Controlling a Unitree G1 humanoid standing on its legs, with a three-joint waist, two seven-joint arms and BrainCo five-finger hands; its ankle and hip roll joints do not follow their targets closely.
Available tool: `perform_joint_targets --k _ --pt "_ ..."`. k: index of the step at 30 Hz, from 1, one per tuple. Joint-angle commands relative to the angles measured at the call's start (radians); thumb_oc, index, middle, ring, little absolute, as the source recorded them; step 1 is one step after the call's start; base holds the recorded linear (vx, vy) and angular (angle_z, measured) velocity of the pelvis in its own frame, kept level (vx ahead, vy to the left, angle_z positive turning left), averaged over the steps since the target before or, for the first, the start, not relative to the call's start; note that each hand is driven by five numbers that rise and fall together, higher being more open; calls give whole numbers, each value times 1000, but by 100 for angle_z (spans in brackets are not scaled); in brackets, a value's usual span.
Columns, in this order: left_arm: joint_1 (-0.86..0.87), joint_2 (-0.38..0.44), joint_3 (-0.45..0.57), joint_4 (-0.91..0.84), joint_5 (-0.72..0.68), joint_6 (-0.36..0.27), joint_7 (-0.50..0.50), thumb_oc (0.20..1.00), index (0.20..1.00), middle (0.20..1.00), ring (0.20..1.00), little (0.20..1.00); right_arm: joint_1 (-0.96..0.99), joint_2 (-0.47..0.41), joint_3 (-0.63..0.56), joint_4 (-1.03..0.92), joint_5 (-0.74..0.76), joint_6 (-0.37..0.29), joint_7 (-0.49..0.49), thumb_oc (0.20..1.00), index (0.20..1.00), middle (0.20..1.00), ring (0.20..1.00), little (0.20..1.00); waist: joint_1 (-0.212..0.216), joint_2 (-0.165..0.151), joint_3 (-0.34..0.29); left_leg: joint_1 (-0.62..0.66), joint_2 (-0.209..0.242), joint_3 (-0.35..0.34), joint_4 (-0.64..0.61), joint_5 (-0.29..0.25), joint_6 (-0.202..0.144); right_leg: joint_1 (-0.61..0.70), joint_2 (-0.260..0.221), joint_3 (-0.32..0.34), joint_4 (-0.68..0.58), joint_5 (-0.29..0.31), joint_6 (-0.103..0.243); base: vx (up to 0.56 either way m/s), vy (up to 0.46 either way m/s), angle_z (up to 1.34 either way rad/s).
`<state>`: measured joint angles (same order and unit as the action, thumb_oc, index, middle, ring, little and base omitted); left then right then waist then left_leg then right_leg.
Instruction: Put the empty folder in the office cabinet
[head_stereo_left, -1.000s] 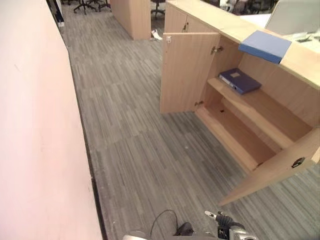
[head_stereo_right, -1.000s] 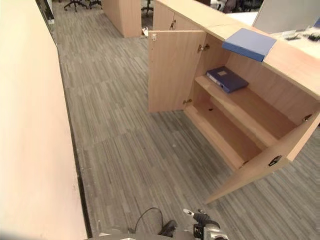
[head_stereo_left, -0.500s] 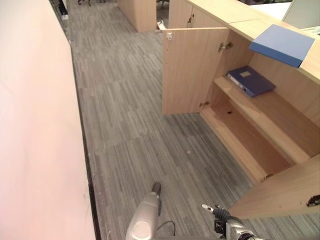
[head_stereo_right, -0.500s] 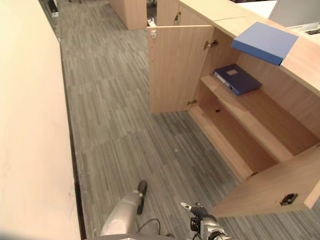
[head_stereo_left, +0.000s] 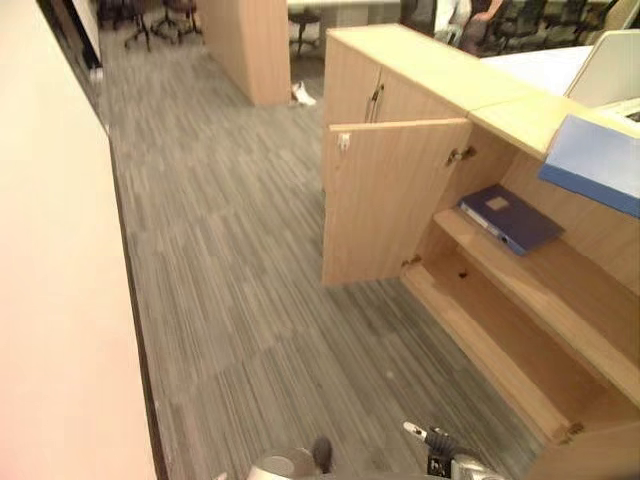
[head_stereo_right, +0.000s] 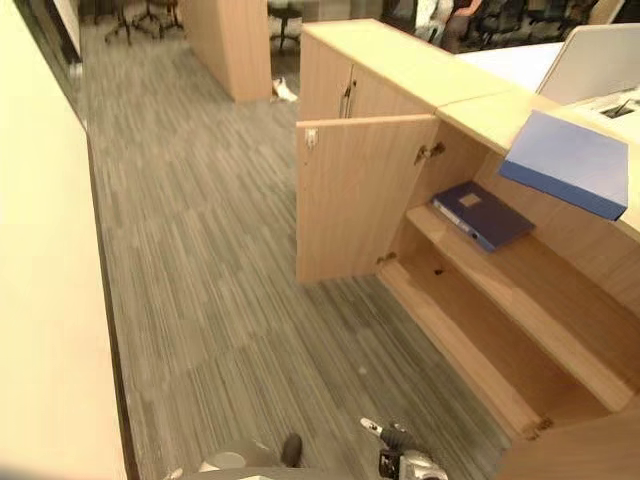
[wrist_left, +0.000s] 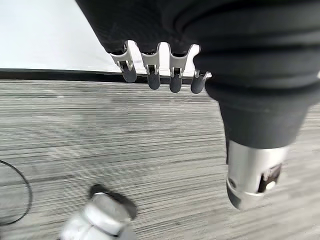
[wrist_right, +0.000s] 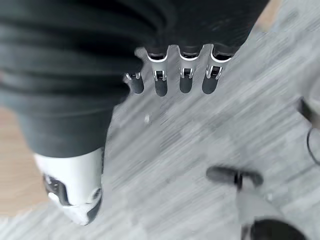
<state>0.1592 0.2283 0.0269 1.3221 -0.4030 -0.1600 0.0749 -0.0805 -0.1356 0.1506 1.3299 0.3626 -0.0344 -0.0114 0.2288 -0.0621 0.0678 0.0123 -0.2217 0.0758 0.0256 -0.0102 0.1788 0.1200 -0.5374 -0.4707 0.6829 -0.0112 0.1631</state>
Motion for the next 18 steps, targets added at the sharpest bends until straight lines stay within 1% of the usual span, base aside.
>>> perform_joint_targets --k 1,2,3,4,5,6,8,9,10,11,12,13,15,16,18 --pt "37 35 -35 -31 54 1 -11 1000 1000 1000 1000 1000 -31 -33 -26 -29 -15 -19 5 1000 1000 1000 1000 1000 21 0 28 34 42 -37 10 -64 -88 5 -19 -14 -53 118 29 325 605 11" --pt "41 33 -30 -32 46 3 -12 1000 1000 1000 1000 1000 -29 -31 -15 -24 -22 -17 9 1000 1000 1000 1000 1000 17 0 37 73 42 -20 -6 -74 -79 -27 -37 -34 -3 110 22 260 390 0" --pt "45 29 -28 -34 42 4 -14 1000 1000 1000 1000 1000 -31 -33 -11 -24 -29 -16 14 1000 1000 1000 1000 1000 14 2 44 86 45 -18 -16 -74 -75 -45 -23 -49 8 93 15 169 180 -19" --pt "46 28 -30 -36 38 4 -12 1000 1000 1000 1000 1000 -36 -35 -9 -23 -33 -18 16 1000 1000 1000 1000 1000 13 5 59 91 49 -15 -24 -65 -75 -66 8 -60 5 83 7 79 79 -34" --pt "44 26 -33 -38 37 2 -11 1000 1000 1000 1000 1000 -43 -35 -9 -23 -32 -20 15 1000 1000 1000 1000 1000 12 10 75 99 48 -14 -29 -62 -72 -93 26 -73 8 102 19 91 91 -27" --pt "46 17 -42 -30 41 6 -14 1000 1000 1000 1000 1000 -54 -37 -13 -20 -28 -22 12 1000 1000 1000 1000 1000 5 24 109 121 48 -15 -29 -70 -68 -133 45 -157 -5 145 48 88 52 -16" --pt "49 12 -42 -24 52 12 -17 1000 1000 1000 1000 1000 -59 -36 -14 -21 -28 -20 11 1000 1000 1000 1000 1000 -3 31 132 141 65 -15 -19 -86 -70 -137 53 -254 -61 177 66 86 -32 8" --pt "49 11 -42 -24 52 12 -17 1000 1000 1000 1000 1000 -59 -36 -14 -21 -28 -20 11 1000 1000 1000 1000 1000 -4 32 132 141 65 -16 -19 -86 -70 -135 54 -255 -63 177 66 110 -80 -8" --pt "52 9 -42 -15 64 17 -21 1000 1000 1000 1000 1000 -61 -38 -13 -23 -28 -20 8 1000 1000 1000 1000 1000 -3 29 145 149 74 -2 -13 -100 -71 -162 59 -328 -104 210 84 73 -53 -31" --pt "52 8 -42 -14 65 17 -21 1000 1000 1000 1000 1000 -61 -38 -13 -23 -28 -20 8 1000 1000 1000 1000 1000 -5 32 143 147 78 -3 -11 -101 -72 -158 66 -332 -112 214 83 99 -87 -59" --pt "53 8 -38 -11 68 18 -22 1000 1000 1000 1000 1000 -60 -38 -15 -25 -28 -19 5 1000 1000 1000 1000 1000 -8 31 148 145 84 4 -3 -107 -72 -182 64 -345 -130 240 93 102 -156 -49" --pt "51 14 -29 -12 70 17 -18 1000 1000 1000 1000 1000 -57 -37 -17 -30 -25 -17 3 1000 1000 1000 1000 1000 -4 19 157 135 93 9 20 -118 -75 -194 79 -342 -197 260 96 174 -221 -37" --pt "48 22 -28 -8 84 19 -18 1000 1000 1000 1000 1000 -50 -37 -19 -20 -20 -16 -5 1000 1000 1000 1000 1000 0 -3 136 132 98 16 12 -136 -86 -161 113 -357 -278 235 82 269 -233 -9" --pt "46 25 -24 -4 87 19 -18 1000 1000 1000 1000 1000 -47 -37 -22 -17 -16 -15 -8 1000 1000 1000 1000 1000 -3 -8 129 132 104 20 7 -140 -91 -156 121 -360 -289 224 77 303 -225 13" --pt "19 32 -34 -24 73 11 -5 1000 1000 1000 1000 1000 -51 -40 -36 -22 1 -22 -18 1000 1000 1000 1000 1000 -22 -19 108 116 131 18 6 -156 -104 -150 141 -370 -306 179 61 234 -201 26"
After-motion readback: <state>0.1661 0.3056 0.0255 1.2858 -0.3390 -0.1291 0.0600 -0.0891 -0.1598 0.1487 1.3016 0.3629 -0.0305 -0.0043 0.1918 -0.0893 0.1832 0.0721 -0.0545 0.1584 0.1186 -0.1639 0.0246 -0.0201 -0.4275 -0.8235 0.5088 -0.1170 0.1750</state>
